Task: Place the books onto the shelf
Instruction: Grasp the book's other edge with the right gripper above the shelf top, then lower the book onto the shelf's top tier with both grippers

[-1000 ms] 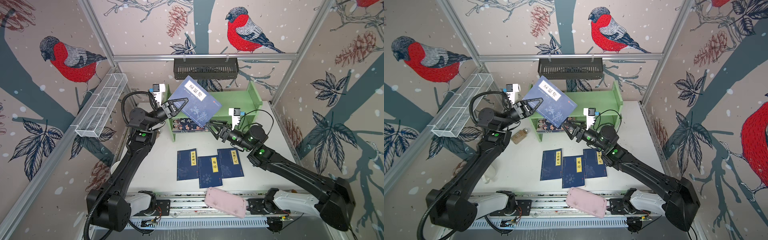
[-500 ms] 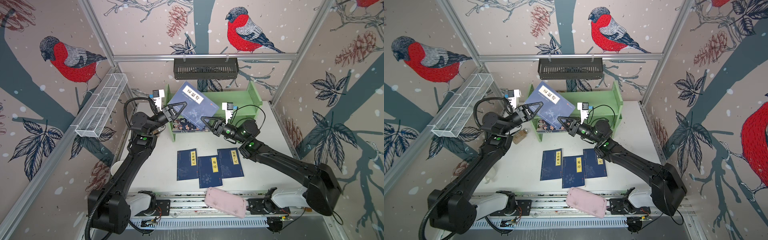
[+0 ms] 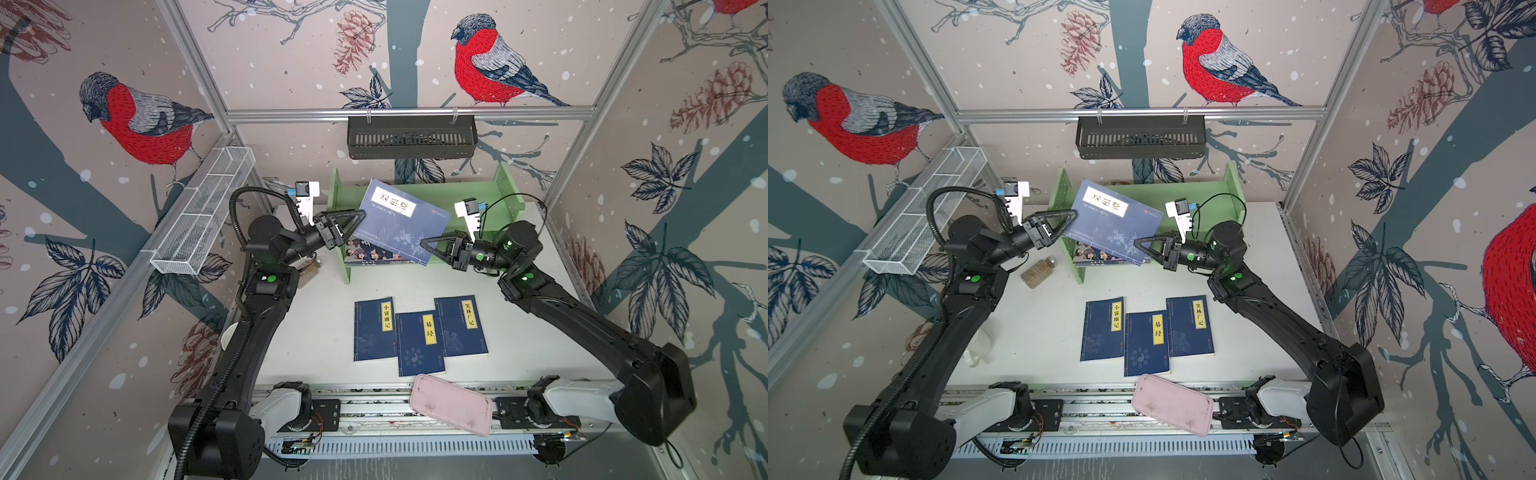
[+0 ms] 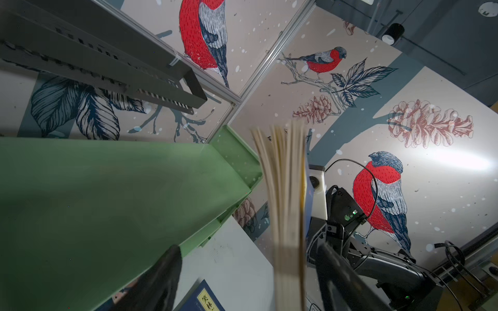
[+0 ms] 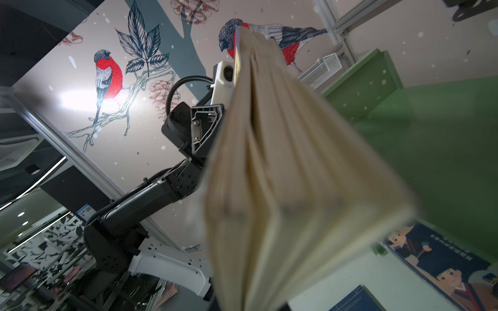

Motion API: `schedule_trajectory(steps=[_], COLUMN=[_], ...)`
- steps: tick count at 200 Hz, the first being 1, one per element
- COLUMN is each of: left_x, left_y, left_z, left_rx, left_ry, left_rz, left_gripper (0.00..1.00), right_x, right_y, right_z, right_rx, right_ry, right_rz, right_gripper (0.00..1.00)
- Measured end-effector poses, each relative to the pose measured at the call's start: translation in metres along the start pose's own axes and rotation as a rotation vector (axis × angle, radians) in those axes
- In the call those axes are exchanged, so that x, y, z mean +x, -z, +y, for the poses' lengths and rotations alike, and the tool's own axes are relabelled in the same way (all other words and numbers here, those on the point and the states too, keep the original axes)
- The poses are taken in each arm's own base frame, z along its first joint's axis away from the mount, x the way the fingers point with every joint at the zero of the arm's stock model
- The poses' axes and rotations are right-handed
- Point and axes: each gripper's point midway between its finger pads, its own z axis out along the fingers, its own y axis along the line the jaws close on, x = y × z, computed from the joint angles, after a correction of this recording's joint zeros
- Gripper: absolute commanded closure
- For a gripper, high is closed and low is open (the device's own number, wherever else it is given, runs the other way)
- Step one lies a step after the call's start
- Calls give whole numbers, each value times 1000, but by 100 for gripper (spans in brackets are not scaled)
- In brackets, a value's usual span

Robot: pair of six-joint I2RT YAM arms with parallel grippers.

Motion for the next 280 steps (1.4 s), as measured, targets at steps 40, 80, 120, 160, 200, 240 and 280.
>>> schedule_trajectory(steps=[40, 80, 120, 160, 200, 240, 280], left_x=[22, 36, 38, 26, 26, 39, 24], left_y=[5, 10, 13, 12, 9, 9, 13], left_z=[-10, -23, -26, -23, -9, 6, -4], left_rx=[68, 136, 130, 74, 37, 23, -18], left_ry=[18, 31, 21, 4, 68, 152, 71], left_rz=[75, 142, 141, 114, 89, 90, 67], left_gripper=[35, 80, 100, 100, 100, 86, 35], right_x=[13, 14, 10, 22, 23, 18, -2], right_y=[3, -7, -15, -15, -17, -20, -21], right_z=[8, -3, -15, -26, -23, -24, -25], right_rx=[-23, -36, -40, -57, -81, -78, -64], right_ry=[6, -10, -34, -95, -149, -179, -185], right_rz=[83, 133, 165, 139, 93, 66, 50], right_gripper=[98, 98, 67, 68, 75, 97, 98])
